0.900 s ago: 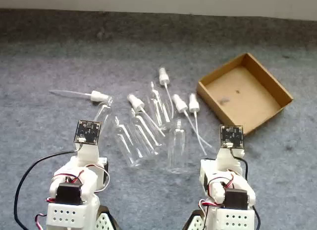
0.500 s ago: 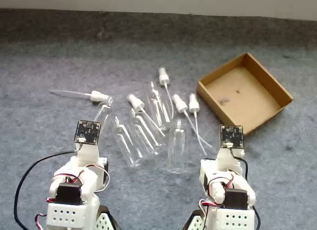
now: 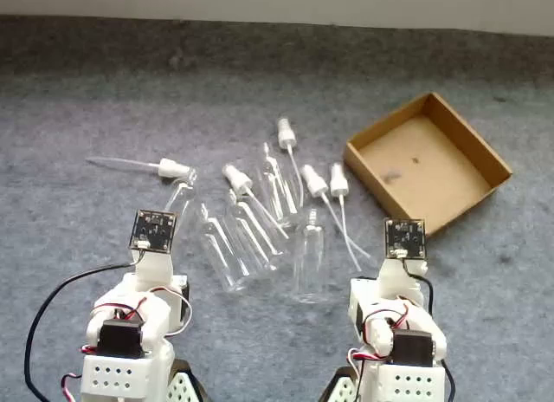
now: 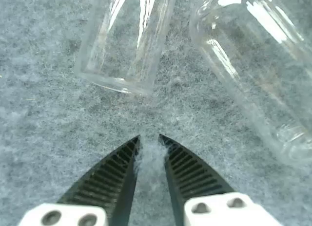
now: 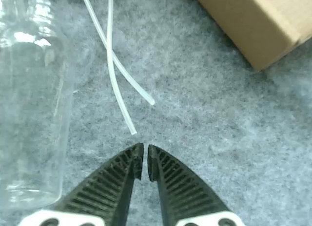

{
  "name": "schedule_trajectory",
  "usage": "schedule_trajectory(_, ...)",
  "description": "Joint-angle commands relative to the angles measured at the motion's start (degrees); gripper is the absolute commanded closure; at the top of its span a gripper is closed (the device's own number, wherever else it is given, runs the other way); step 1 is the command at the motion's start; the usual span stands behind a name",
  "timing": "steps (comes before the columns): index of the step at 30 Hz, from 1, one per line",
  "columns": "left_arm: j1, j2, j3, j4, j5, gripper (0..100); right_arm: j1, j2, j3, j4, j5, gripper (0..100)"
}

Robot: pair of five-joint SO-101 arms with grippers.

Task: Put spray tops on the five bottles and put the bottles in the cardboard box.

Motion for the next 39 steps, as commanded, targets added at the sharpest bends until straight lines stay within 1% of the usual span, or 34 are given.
schedule_trajectory(1, 0.84, -0.48, 1.27, 0.26, 0.53, 99, 0.4, -0.75, 7.43, 0.22, -0.62, 99.4)
schedule_trajectory(8, 0.84, -0.48, 1.27, 0.26, 0.53, 99, 0.31, -0.75, 7.43, -0.4, -0.26, 99.0)
schedule_trajectory(18, 0.84, -0.48, 1.27, 0.26, 0.53, 99, 0.66, -0.75, 7.16, -11.12, -0.26, 99.0)
schedule_trajectory(27, 0.84, -0.48, 1.27, 0.26, 0.53, 99, 0.75, -0.84, 6.73, -12.88, 0.26, 98.8)
schedule_trajectory(29, 0.84, -0.48, 1.27, 0.26, 0.53, 99, 0.75, -0.84, 6.73, -14.9, 4.48, 98.8)
schedule_trajectory(33, 0.84, -0.48, 1.27, 0.26, 0.53, 99, 0.75, -0.84, 6.73, -17.27, 16.88, 98.8)
schedule_trajectory(39, 0.84, -0.48, 1.27, 0.26, 0.53, 99, 0.92, -0.84, 6.46, -19.82, 26.81, 98.8)
